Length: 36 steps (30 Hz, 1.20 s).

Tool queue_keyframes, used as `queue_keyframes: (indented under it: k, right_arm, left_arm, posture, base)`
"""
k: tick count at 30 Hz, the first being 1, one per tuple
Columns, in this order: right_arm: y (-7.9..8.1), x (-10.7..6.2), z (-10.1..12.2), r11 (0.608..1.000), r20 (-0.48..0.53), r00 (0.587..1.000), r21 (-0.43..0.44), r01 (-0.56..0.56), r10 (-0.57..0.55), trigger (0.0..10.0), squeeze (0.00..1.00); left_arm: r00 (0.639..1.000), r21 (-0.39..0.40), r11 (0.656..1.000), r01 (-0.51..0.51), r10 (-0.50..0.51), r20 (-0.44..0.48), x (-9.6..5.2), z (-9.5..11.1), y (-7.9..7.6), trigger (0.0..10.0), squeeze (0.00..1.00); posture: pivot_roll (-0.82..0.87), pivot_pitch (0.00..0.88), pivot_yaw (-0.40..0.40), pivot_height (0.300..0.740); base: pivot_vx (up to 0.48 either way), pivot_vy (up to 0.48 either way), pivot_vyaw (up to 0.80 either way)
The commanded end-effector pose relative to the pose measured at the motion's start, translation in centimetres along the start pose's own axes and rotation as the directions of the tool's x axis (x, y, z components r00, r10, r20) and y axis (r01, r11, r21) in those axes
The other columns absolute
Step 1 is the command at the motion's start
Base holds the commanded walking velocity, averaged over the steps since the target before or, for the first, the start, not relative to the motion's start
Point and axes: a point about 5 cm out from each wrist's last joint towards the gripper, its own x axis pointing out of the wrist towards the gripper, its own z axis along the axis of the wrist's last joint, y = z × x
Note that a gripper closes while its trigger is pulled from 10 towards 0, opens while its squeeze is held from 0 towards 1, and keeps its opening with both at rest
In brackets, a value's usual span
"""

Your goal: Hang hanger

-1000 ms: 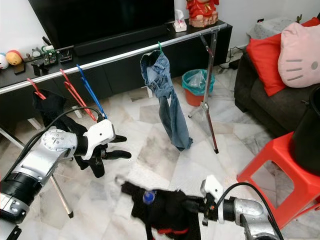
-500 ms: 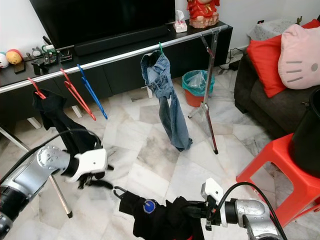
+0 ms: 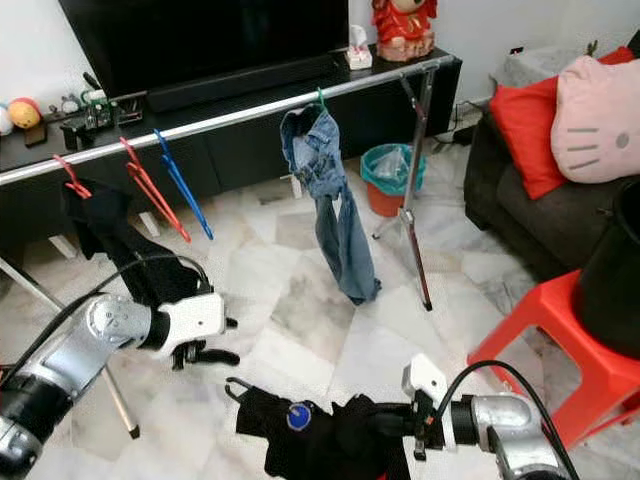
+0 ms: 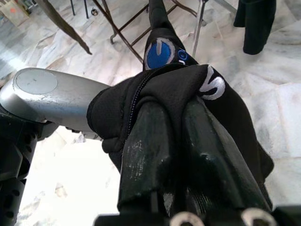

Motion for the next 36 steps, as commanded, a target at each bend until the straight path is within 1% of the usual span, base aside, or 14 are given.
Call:
queue_keyframes:
  k: [1, 3, 5, 7, 8, 9, 10, 14, 18, 22, 23, 29, 30, 36]
  right_arm:
    - [-0.1, 0.5, 0.8, 0.999, 0.012, 1.0, -0.033, -0.019, 0.02, 0.0, 0.0]
    - [-0.1, 0.5, 0.9, 0.999, 0.008, 1.0, -0.034, -0.022, 0.022, 0.0, 0.0]
    - [-0.2, 0.7, 1.0, 0.999, 0.006, 1.0, -0.038, -0.023, 0.023, 0.0, 0.0]
    - [-0.2, 0.7, 1.1, 0.999, 0.005, 1.0, -0.04, -0.023, 0.023, 0.0, 0.0]
    - [-0.3, 0.7, 1.3, 0.999, 0.003, 1.0, -0.046, -0.024, 0.024, 0.0, 0.0]
    - [-0.4, 0.7, 1.3, 0.999, 0.003, 1.0, -0.047, -0.024, 0.024, 0.0, 0.0]
    - [-0.5, 0.7, 1.5, 0.998, 0.003, 1.0, -0.057, -0.02, 0.02, 0.0, 0.0]
    - [-0.8, 0.6, 2.4, 0.996, 0.006, 1.0, -0.092, -0.016, 0.016, 0.0, 0.0]
    - [-0.9, 0.6, 2.7, 0.995, 0.007, 1.0, -0.103, -0.017, 0.017, 0.0, 0.0]
    - [-1.0, 0.8, 3.0, 0.993, 0.007, 1.0, -0.118, -0.022, 0.023, 0.0, 0.0]
    - [-1.0, 0.9, 3.1, 0.993, 0.006, 1.0, -0.119, -0.023, 0.024, 0.0, 0.0]
    - [-1.0, 0.9, 2.9, 0.993, 0.001, 1.0, -0.119, -0.025, 0.025, 0.0, 0.0]
    - [-1.0, 0.9, 2.9, 0.993, -0.003, 1.0, -0.119, -0.025, 0.024, 0.0, 0.0]
    - [-1.1, 1.4, 2.8, 0.992, -0.006, 1.0, -0.124, -0.014, 0.014, 0.0, 0.01]
  left_arm:
    - [0.999, -0.017, 1.0, -0.019, 0.02, 0.043, -0.2, 0.6, 0.2, 10.0, 0.0]
    - [0.997, -0.026, 1.0, -0.006, 0.008, 0.074, 0.1, 1.0, 0.0, 10.0, 0.0]
    - [0.994, -0.042, 0.999, 0.032, -0.027, 0.106, 0.5, 1.6, -0.5, 10.0, 0.29]
    - [0.994, -0.037, 0.998, 0.04, -0.036, 0.106, 0.7, 1.7, -0.7, 10.0, 0.31]
    - [0.994, -0.027, 0.998, 0.048, -0.045, 0.095, 0.9, 1.7, -0.9, 10.0, 0.31]
    - [0.995, -0.027, 0.998, 0.048, -0.046, 0.093, 0.9, 1.7, -0.9, 10.0, 0.24]
    - [0.998, -0.001, 0.999, 0.042, -0.042, 0.055, 1.0, 1.4, -0.9, 10.0, 0.0]
    - [0.997, -0.032, 0.997, 0.071, -0.071, 0.002, 0.9, 0.4, -1.3, 10.0, 0.0]
    - [0.995, -0.019, 0.997, 0.079, -0.08, -0.052, 0.8, -0.3, -1.5, 10.0, 0.0]
    - [0.997, -0.048, 0.998, 0.029, -0.032, -0.074, 1.0, -1.1, -1.1, 10.0, 0.02]
    - [0.997, -0.06, 0.998, 0.032, -0.036, -0.068, 1.0, -1.2, -1.1, 10.0, 1.0]
    - [0.998, -0.071, 0.997, 0.027, -0.031, -0.051, 1.1, -1.2, -1.3, 10.0, 1.0]
    - [0.999, -0.077, 0.997, 0.029, -0.033, -0.039, 1.2, -1.1, -1.3, 10.0, 0.0]
    - [0.996, -0.187, 0.982, 0.034, -0.017, 0.092, 1.6, -0.3, -1.1, 10.0, 0.0]
  posture:
    - [0.12, 0.015, 0.106, 0.74]
    - [0.12, 0.018, 0.107, 0.74]
    - [0.12, 0.018, 0.107, 0.74]
    - [0.12, 0.018, 0.107, 0.74]
    - [0.12, 0.02, 0.107, 0.74]
    - [0.12, 0.02, 0.107, 0.74]
    - [0.12, 0.02, 0.108, 0.74]
    - [0.12, 0.019, 0.108, 0.74]
    - [0.12, 0.014, 0.109, 0.74]
    - [0.12, 0.008, 0.108, 0.74]
    - [0.12, 0.008, 0.108, 0.74]
    - [0.12, 0.0, 0.104, 0.74]
    - [0.12, 0.0, 0.104, 0.74]
    - [0.12, 0.0, 0.103, 0.74]
  base:
    - [0.0, 0.0, 0.0]
    - [0.0, 0.0, 0.0]
    - [0.0, 0.0, 0.0]
    - [0.0, 0.0, 0.0]
    - [0.0, 0.0, 0.0]
    - [0.0, 0.0, 0.0]
    - [0.0, 0.0, 0.0]
    - [0.0, 0.0, 0.0]
    - [0.0, 0.0, 0.0]
    - [0.0, 0.0, 0.0]
    - [0.0, 0.0, 0.0]
    - [0.0, 0.0, 0.0]
    - [0.0, 0.0, 0.0]
    - [0.0, 0.0, 0.0]
